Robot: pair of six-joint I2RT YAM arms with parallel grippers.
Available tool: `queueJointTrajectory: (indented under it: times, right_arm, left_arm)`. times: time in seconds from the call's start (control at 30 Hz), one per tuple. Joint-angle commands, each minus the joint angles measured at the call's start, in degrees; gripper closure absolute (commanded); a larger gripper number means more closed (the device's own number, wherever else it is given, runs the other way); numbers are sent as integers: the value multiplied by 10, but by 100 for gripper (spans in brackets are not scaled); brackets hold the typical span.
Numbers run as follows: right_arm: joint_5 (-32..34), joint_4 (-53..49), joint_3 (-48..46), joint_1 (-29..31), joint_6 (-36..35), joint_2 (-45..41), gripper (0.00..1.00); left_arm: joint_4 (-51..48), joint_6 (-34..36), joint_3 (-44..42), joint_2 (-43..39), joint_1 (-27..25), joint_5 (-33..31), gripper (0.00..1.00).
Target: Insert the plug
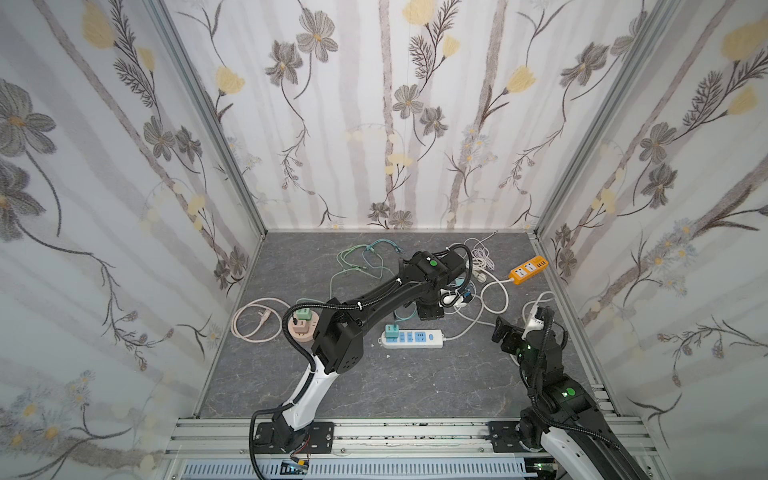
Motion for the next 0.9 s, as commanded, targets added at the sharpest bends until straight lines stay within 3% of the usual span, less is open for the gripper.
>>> queueJointTrajectory:
  times: [0.0,0.87]
  right_arm:
    - [-10,21,-4,0,4,3,1]
    - [-22,14,-6,0,17,28,1]
  left_arm:
    - [-31,5,5,10,-4,-5,100]
    - [-41,31,-54,15,-13,-17,100]
